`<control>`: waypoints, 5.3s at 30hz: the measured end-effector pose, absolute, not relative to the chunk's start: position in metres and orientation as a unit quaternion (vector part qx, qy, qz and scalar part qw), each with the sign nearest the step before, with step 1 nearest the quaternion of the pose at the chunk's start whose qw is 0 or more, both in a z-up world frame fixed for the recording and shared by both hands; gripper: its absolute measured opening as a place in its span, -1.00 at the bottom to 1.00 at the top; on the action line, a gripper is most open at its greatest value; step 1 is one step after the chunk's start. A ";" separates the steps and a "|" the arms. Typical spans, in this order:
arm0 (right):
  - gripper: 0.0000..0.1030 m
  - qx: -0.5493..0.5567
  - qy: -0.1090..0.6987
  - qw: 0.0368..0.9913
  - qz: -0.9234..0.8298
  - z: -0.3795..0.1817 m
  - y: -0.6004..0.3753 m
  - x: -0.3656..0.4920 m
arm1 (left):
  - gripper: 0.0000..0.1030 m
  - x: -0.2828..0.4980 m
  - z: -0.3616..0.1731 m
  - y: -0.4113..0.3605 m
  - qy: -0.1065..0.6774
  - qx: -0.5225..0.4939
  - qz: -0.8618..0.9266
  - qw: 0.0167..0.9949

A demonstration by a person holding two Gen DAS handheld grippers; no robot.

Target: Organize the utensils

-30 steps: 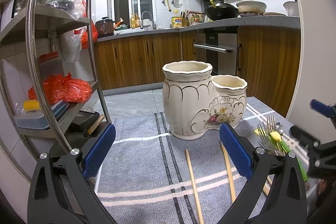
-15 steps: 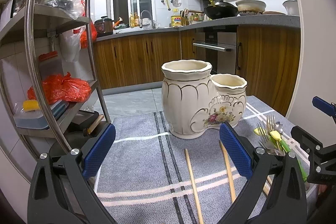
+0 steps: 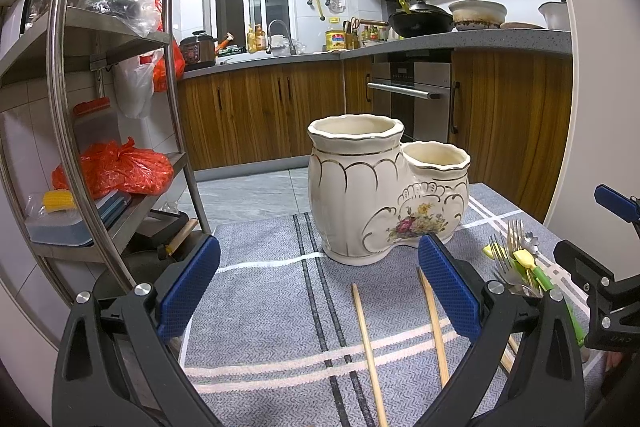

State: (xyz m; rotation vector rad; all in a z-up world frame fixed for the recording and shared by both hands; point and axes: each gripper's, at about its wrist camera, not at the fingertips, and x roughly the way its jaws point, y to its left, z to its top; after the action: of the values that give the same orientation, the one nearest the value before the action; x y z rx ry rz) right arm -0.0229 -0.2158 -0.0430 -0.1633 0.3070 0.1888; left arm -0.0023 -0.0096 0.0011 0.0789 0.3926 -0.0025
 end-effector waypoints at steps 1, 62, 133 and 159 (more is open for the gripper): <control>0.90 -0.081 0.152 0.980 0.094 -0.044 -0.216 -0.024 | 0.90 -0.002 0.001 -0.010 0.195 0.039 -0.002 0.980; -0.44 -0.018 0.393 0.904 0.168 -0.068 -0.242 0.016 | -0.30 0.009 -0.054 -0.014 0.458 0.062 -0.127 0.878; -0.79 -0.108 0.354 0.863 0.343 -0.012 -0.190 0.063 | -0.91 -0.004 0.030 0.016 0.249 0.018 -0.214 0.944; -0.79 0.209 0.221 0.930 0.207 0.006 -0.207 0.194 | -0.91 0.168 0.069 0.008 0.160 -0.123 -0.143 0.969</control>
State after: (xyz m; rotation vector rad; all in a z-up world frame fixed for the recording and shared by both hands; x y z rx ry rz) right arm 0.1938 -0.2066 0.0059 0.4273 0.4530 0.4239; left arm 0.1677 0.0081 0.0694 -0.2493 0.3235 -0.2883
